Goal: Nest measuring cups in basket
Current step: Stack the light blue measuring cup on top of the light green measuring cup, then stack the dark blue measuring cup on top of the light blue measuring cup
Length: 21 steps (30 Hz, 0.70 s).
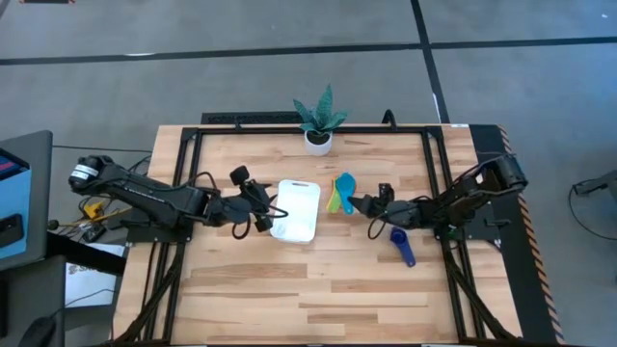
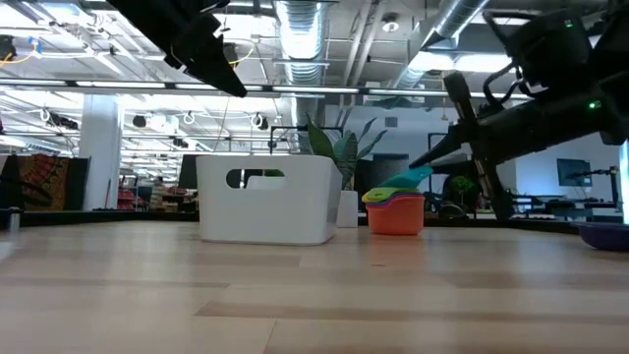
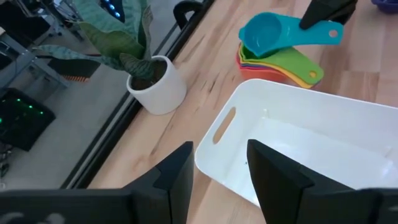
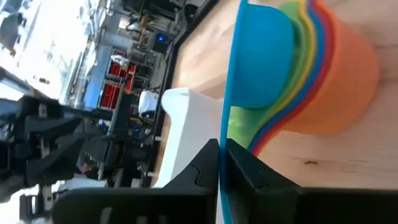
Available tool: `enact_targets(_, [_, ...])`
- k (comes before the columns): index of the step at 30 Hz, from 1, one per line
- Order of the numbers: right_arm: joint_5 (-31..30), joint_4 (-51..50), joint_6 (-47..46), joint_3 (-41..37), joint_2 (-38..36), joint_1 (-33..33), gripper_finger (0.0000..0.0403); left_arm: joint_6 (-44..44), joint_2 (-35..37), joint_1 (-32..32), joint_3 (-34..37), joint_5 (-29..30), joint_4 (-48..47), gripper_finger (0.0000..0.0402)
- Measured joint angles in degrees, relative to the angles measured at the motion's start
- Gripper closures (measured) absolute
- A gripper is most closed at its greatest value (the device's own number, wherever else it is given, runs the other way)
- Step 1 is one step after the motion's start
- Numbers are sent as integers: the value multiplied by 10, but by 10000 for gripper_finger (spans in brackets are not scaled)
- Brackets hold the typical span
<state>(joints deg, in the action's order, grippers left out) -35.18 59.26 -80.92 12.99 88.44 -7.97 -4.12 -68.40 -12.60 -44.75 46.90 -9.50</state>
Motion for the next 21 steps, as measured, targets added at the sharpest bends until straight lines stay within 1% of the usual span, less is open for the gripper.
enact_targets(3, [0, -12, -22, 0, 0, 3, 353, 0, 0, 3, 0, 0, 0, 260])
enact_targets(9, [15, 15, -5, 0, 0, 3, 333, 0, 0, 4, 0, 0, 0, 260])
enact_targets(11, [42, 24, 12, 1, 0, 7, 327, 0, 0, 4, 0, 0, 0, 260])
enact_targets(16, [135, 25, 61, 14, 0, 23, 319, -1, 0, 4, 0, 0, 0, 260])
enact_targets(18, [157, 18, 64, 19, 0, 30, 321, -1, 0, 4, 0, 0, 0, 260])
enact_targets(21, [171, 6, 78, 24, 0, 39, 325, -3, 0, 4, 0, 0, 0, 260])
